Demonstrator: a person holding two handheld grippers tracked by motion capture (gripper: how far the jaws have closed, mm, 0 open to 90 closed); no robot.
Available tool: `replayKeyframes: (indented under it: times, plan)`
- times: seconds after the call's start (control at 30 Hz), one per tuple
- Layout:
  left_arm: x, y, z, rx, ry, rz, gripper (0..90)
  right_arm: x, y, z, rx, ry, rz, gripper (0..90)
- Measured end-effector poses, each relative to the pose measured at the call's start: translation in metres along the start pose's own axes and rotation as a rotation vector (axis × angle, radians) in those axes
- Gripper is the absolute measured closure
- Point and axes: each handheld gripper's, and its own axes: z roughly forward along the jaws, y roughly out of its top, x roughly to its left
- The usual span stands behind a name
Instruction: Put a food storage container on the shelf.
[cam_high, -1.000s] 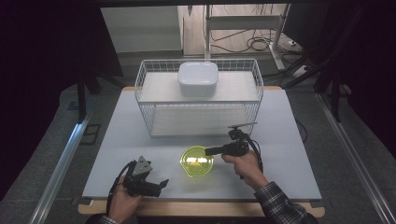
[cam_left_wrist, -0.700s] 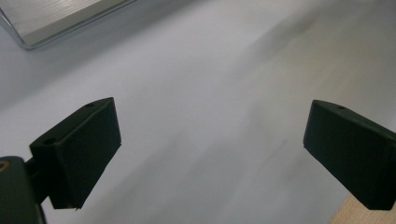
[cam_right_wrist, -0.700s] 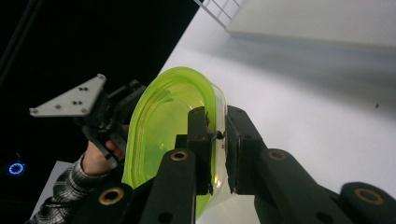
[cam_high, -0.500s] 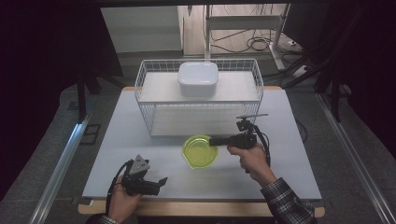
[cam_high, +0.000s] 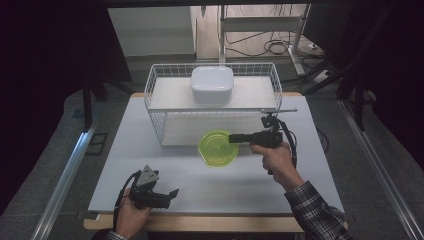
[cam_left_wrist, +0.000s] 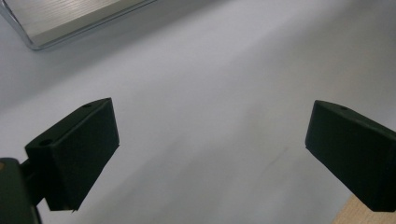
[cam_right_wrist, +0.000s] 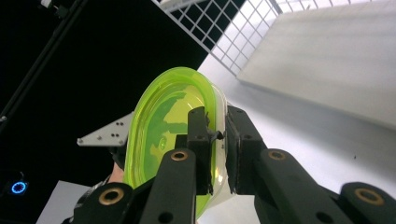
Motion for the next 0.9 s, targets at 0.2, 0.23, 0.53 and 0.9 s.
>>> replayKeyframes:
  times: [0.2,0.23,0.53,0.9]
  plan:
    - [0.000,0.000,0.000,-0.002,-0.001,-0.003,2.5,0.006,0.012,-0.007,-0.022,0.001,-0.003,81.6]
    - [0.001,0.000,0.000,-0.002,0.000,-0.001,2.5,0.008,0.015,-0.008,-0.027,0.005,-0.003,81.6]
    - [0.001,0.000,0.000,-0.004,-0.002,-0.006,2.4,0.020,0.033,-0.019,-0.061,0.001,-0.009,81.6]
    - [0.002,0.000,0.000,-0.006,-0.001,-0.011,2.2,0.034,0.055,-0.032,-0.098,-0.011,-0.025,81.6]
